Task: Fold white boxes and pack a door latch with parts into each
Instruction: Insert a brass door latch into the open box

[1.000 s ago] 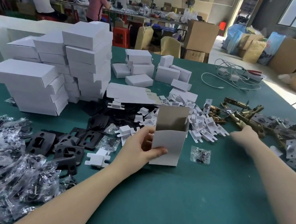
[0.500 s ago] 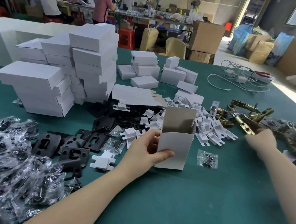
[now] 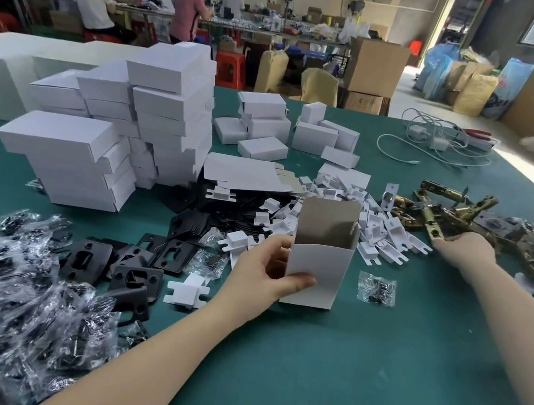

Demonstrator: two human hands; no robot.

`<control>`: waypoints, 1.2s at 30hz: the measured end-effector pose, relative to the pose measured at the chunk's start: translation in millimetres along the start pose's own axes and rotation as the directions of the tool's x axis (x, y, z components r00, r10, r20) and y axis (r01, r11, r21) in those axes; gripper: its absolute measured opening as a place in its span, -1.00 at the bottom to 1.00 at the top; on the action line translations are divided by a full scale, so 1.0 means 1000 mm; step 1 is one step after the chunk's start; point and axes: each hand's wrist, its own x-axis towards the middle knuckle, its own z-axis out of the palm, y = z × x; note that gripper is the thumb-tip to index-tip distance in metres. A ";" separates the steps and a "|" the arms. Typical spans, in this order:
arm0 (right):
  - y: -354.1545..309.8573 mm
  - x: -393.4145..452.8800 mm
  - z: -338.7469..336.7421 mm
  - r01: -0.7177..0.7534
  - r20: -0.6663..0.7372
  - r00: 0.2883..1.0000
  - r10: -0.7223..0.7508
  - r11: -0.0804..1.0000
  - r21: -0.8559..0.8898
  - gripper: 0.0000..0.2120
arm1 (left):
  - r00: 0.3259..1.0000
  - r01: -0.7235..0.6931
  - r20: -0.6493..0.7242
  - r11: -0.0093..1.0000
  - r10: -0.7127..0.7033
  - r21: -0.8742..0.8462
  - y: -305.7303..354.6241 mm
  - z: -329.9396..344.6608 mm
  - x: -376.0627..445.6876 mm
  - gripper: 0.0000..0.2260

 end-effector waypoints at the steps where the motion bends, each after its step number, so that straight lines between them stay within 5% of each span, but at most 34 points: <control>1: -0.001 0.000 0.001 -0.009 -0.008 1.000 0.009 0.999 0.046 -0.80 | 1.000 -0.001 0.003 1.000 0.001 -0.010 0.000 0.000 0.000 -0.65; 4: -0.004 -0.005 0.004 0.030 -0.098 0.995 -0.015 0.987 0.157 -0.92 | 1.000 -0.006 0.009 1.000 0.006 -0.015 -0.002 0.000 0.001 -0.65; 9: -0.011 -0.012 -0.001 0.237 -0.292 0.939 -0.184 0.959 0.157 -0.78 | 1.000 -0.008 0.016 1.000 0.008 -0.025 -0.004 0.000 0.002 -0.64; 16: -0.041 -0.038 -0.045 0.440 -0.332 0.827 -0.453 0.890 -0.117 -0.74 | 1.000 -0.020 0.019 1.000 0.020 -0.024 -0.002 -0.001 0.003 -0.66; 20: -0.065 -0.072 -0.087 0.577 -0.387 0.703 -0.597 0.796 -0.182 -0.75 | 0.999 -0.033 0.012 0.999 0.033 -0.017 0.001 0.000 0.002 -0.64; 25: -0.093 -0.135 -0.121 0.754 -0.342 0.648 -0.680 0.637 0.162 -0.87 | 0.999 -0.053 0.004 0.998 0.053 -0.032 0.004 0.001 -0.001 -0.68; 29: -0.108 -0.173 -0.118 0.699 -0.101 0.631 -0.769 0.507 0.505 -0.94 | 0.997 -0.075 -0.019 0.993 0.073 -0.086 0.005 0.001 -0.005 -0.70; 36: -0.120 -0.188 -0.080 0.808 0.009 0.504 -0.864 0.475 0.347 -0.87 | 0.998 -0.066 -0.007 0.995 0.065 -0.072 0.001 -0.002 -0.003 -0.69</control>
